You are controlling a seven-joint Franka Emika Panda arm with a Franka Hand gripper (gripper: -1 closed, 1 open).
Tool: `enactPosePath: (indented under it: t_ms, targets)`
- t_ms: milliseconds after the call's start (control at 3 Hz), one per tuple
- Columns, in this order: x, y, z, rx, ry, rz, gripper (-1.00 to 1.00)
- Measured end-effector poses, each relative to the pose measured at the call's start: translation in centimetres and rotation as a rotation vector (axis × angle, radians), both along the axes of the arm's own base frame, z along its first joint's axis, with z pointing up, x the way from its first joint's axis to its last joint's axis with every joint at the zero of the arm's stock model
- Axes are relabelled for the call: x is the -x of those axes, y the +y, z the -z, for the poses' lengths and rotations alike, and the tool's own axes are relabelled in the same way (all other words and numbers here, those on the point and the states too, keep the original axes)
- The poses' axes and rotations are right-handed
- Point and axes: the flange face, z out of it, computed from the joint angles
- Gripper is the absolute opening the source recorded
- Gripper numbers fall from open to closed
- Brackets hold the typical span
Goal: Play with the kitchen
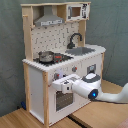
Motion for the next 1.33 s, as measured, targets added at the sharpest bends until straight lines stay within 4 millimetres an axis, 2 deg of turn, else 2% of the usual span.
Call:
enactPosePath:
  t_ms: [333, 667, 1000, 1333]
  targets:
    - [3.2, 1.2, -0.6, -0.009, -0.02, 0.004, 1.0]
    - [6.4, 2.2, -2.5, -0.053, -0.05, 0.002, 1.0]
    - [8.2, 1.5, -4.6, -0.118, -0.078, 0.043, 1.0]
    - [10.0, 1.2, -4.7, -0.187, -0.092, 0.071, 1.0]
